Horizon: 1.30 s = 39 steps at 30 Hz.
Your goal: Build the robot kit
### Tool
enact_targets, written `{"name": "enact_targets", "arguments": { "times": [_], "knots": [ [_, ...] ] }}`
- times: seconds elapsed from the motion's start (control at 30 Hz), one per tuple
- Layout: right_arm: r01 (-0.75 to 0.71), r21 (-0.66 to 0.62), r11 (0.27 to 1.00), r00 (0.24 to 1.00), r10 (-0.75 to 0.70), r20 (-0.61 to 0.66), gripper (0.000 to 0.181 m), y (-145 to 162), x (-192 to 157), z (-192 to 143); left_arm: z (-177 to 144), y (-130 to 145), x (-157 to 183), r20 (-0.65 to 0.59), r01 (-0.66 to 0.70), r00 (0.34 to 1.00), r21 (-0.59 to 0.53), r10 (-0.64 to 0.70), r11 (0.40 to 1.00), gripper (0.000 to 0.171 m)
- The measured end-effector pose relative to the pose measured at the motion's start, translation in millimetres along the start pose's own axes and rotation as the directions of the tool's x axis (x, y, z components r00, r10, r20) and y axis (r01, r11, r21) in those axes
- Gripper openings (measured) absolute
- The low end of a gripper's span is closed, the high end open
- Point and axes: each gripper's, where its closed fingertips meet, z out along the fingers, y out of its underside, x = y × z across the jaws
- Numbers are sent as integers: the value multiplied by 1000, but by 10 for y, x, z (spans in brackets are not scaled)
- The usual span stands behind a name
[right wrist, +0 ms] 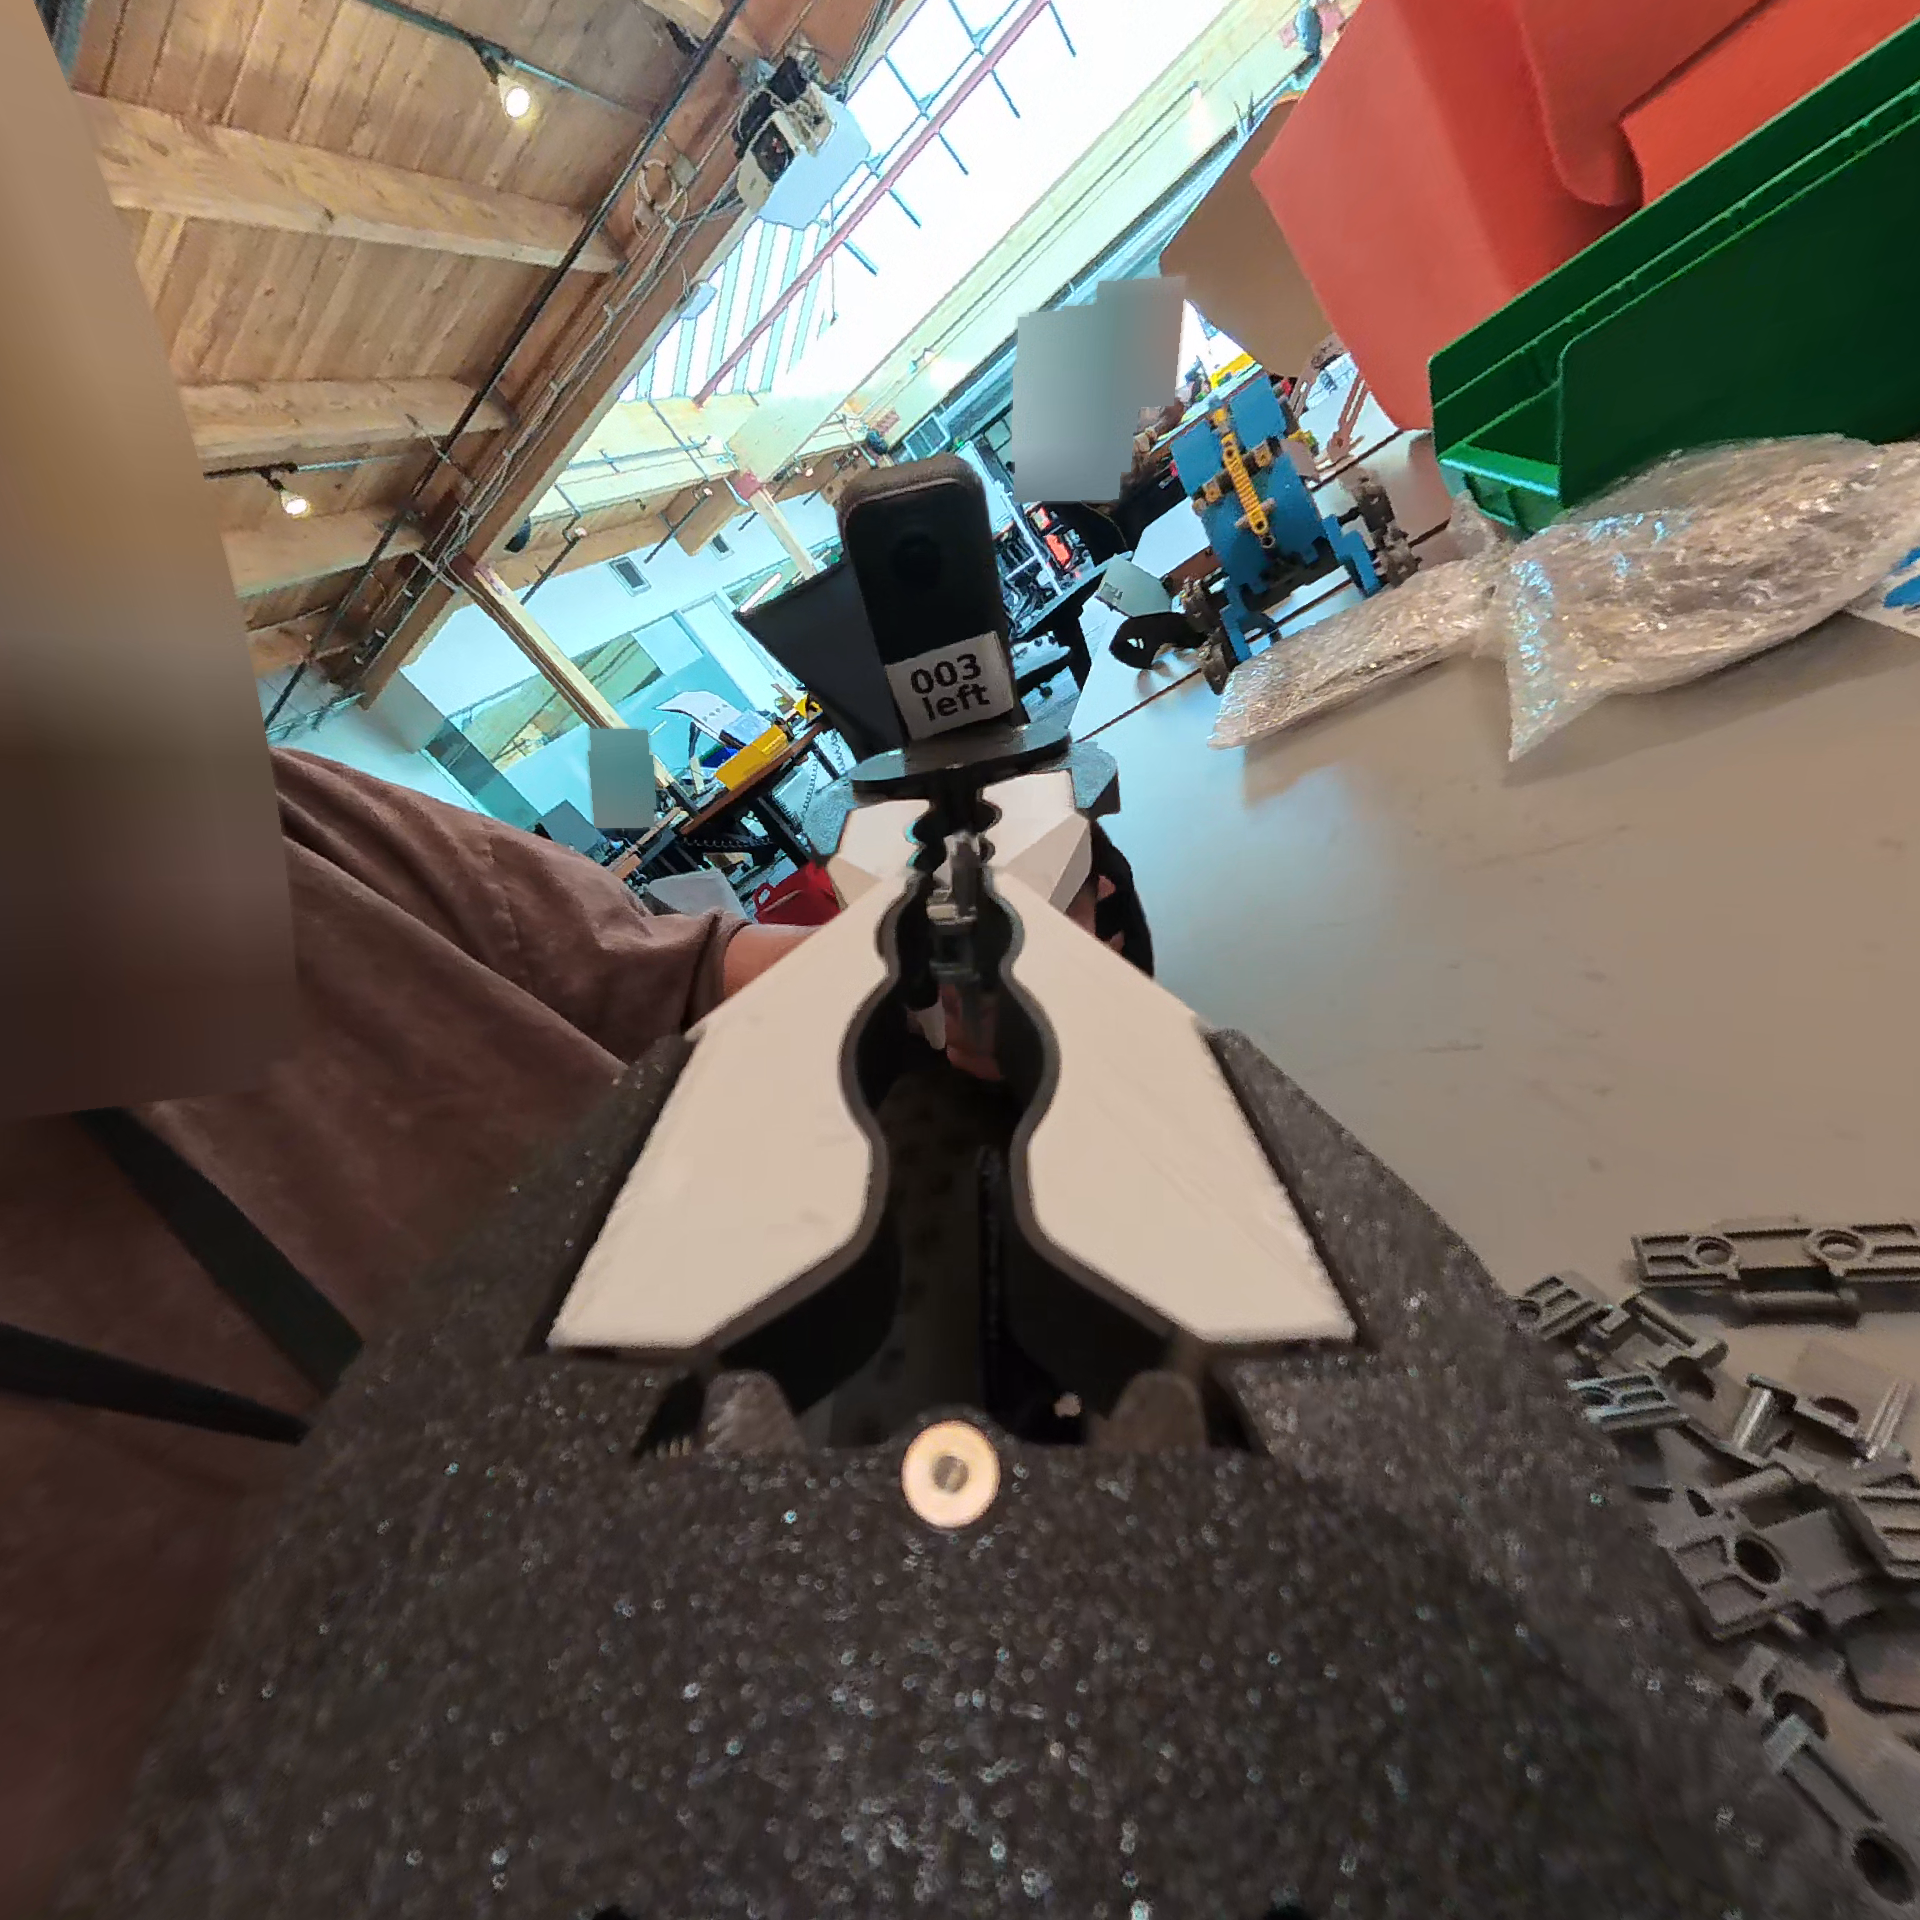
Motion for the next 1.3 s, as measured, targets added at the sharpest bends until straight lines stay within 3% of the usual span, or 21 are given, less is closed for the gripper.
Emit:
{"name": "enact_targets", "arguments": {
  "times": [0.2,0.33,0.4,0.67,0.73,1.0,1.13,1.3],
  "knots": [
    [34,-68,997,999,-35,-14,9,50,13,-54,45,50,-28,53,-44,998,-36,46,998,7],
    [11,-35,999,999,-13,-49,8,41,64,-69,57,55,-75,179,-168,968,-59,176,984,7],
    [-17,-29,999,1000,16,-11,7,55,15,-62,50,60,-28,169,-183,967,-59,190,981,7],
    [-49,-27,998,998,50,25,9,6,18,-44,26,2,-8,-1,27,1000,3,-27,1000,7],
    [-32,-20,999,999,32,-1,26,-52,50,-102,-10,-44,-66,16,57,998,37,-57,998,7],
    [23,-80,997,999,-25,-21,7,15,39,-119,13,-23,-14,-22,68,997,24,-68,997,8],
    [-47,-71,996,998,44,-49,7,13,135,-152,-30,-72,-70,7,80,997,60,-81,995,23],
    [-140,-144,980,990,142,3,7,138,82,-177,-81,-122,-110,-5,130,992,93,-130,987,22]
  ]
}}
